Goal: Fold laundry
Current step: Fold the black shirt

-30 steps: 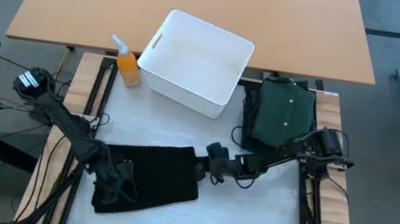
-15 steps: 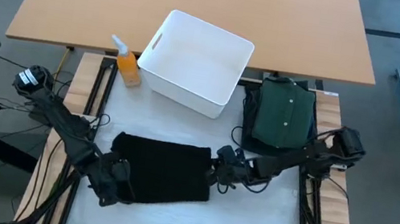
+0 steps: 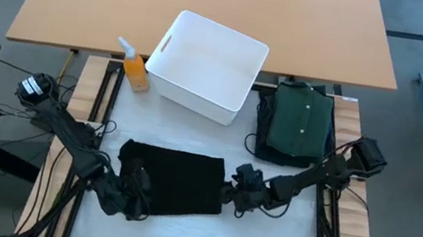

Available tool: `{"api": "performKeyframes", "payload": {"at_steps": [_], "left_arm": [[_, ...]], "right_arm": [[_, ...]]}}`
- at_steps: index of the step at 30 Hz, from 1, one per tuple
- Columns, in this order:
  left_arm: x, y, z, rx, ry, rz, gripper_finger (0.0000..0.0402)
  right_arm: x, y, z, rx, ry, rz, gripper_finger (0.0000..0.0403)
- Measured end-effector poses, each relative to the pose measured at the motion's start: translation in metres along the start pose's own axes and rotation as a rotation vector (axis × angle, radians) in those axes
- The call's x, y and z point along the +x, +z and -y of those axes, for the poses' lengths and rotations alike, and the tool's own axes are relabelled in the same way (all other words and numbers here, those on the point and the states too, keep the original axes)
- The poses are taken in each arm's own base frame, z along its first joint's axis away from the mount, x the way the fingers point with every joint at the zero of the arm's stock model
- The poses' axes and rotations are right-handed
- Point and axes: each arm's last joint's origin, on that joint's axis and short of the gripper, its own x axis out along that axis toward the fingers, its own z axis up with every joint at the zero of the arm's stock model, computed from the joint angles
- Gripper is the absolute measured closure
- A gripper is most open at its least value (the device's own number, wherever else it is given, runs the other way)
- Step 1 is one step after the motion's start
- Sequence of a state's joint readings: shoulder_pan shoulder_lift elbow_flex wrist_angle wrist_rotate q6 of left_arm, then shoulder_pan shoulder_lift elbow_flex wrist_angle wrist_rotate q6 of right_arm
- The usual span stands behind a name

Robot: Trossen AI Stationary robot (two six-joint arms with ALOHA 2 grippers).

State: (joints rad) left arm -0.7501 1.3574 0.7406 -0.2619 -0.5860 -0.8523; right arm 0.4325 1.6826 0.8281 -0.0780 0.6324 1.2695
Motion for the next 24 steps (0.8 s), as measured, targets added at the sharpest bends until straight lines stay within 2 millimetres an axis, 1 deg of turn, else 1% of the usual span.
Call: {"api": "performKeyframes", "payload": {"at_steps": [4,9,13,17,19,21,22,24], "left_arm": [[0.022,-0.001,0.000,0.045,0.060,0.030,0.0260],[0.050,-0.007,-0.004,0.054,0.074,-0.033,0.0260],[0.063,-0.012,-0.006,0.061,0.083,-0.061,0.0260],[0.066,-0.015,-0.007,0.069,0.091,-0.084,0.0260],[0.066,-0.016,-0.008,0.063,0.095,-0.102,0.0260],[0.066,-0.017,-0.009,0.063,0.097,-0.112,0.0260],[0.066,-0.016,-0.009,0.062,0.096,-0.111,0.0260],[0.066,-0.016,-0.008,0.056,0.092,-0.110,0.0260]], "right_arm": [[0.003,-0.014,0.000,0.071,-0.012,0.026,0.0106],[0.016,-0.030,-0.004,0.143,0.038,0.014,0.0101],[0.028,-0.035,-0.011,0.192,0.118,0.035,0.0101],[0.041,-0.034,-0.015,0.230,0.175,0.077,0.0102],[0.046,-0.032,-0.016,0.238,0.196,0.107,0.0111],[0.047,-0.030,-0.017,0.219,0.213,0.120,0.0132],[0.048,-0.028,-0.017,0.204,0.215,0.123,0.0150],[0.047,-0.027,-0.017,0.165,0.213,0.121,0.0199]]}}
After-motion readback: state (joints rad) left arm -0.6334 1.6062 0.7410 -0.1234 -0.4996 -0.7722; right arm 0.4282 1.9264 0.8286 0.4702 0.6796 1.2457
